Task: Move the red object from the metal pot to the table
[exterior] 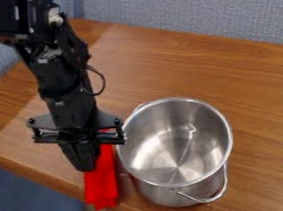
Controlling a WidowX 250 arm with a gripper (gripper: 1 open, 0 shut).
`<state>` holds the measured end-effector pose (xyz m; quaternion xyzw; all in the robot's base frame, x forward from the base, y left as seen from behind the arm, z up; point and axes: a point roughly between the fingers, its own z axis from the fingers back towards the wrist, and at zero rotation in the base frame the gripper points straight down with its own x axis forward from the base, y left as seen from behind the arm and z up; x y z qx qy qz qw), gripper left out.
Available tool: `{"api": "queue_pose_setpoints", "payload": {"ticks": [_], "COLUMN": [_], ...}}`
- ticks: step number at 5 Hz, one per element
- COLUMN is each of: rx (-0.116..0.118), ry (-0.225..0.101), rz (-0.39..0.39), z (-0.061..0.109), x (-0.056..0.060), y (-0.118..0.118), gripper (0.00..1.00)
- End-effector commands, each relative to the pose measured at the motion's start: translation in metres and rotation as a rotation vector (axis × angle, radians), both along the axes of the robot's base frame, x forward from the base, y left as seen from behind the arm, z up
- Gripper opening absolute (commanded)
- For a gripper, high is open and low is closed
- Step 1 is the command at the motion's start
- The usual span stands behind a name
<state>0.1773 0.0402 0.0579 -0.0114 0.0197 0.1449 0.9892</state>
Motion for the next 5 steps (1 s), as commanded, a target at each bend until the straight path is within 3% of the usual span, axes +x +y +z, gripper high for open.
{"api": "queue_pose_setpoints", "payload": {"ticks": [1, 2, 3, 4, 5], "rx": [0.029, 0.059, 0.068, 0.086, 0.079], "ry": [-0.042, -0.091, -0.121, -0.135, -0.133], "rz": [-0.012, -0.04, -0.087, -0.185, -0.187], "z": [0.022, 0.049, 0.078, 0.094, 0.083], "x": [0.009, 0.017, 0.028, 0.043, 0.031], "y": [-0.001, -0.009, -0.03, -0.045, -0.037], "gripper": [0.0, 0.0, 0.0, 0.0, 1.0]}}
